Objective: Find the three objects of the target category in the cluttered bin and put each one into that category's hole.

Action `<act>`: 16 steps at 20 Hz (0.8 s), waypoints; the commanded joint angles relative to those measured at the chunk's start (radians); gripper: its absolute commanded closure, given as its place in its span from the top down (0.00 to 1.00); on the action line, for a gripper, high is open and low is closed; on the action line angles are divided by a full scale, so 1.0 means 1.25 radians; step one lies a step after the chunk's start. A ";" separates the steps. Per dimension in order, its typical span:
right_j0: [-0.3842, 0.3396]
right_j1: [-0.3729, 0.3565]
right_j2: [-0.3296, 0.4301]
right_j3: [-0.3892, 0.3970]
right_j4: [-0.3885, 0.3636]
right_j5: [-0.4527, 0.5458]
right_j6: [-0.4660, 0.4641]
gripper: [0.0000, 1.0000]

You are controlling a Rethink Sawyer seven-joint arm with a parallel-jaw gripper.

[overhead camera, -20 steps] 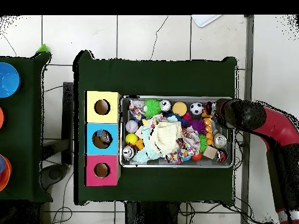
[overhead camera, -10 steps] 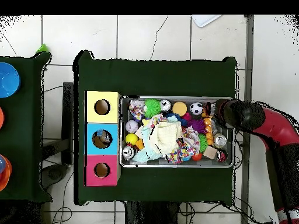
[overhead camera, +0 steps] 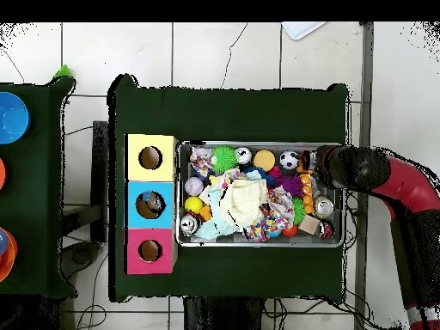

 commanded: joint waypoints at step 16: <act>-0.018 0.068 0.058 -0.104 -0.048 0.171 -0.349 1.00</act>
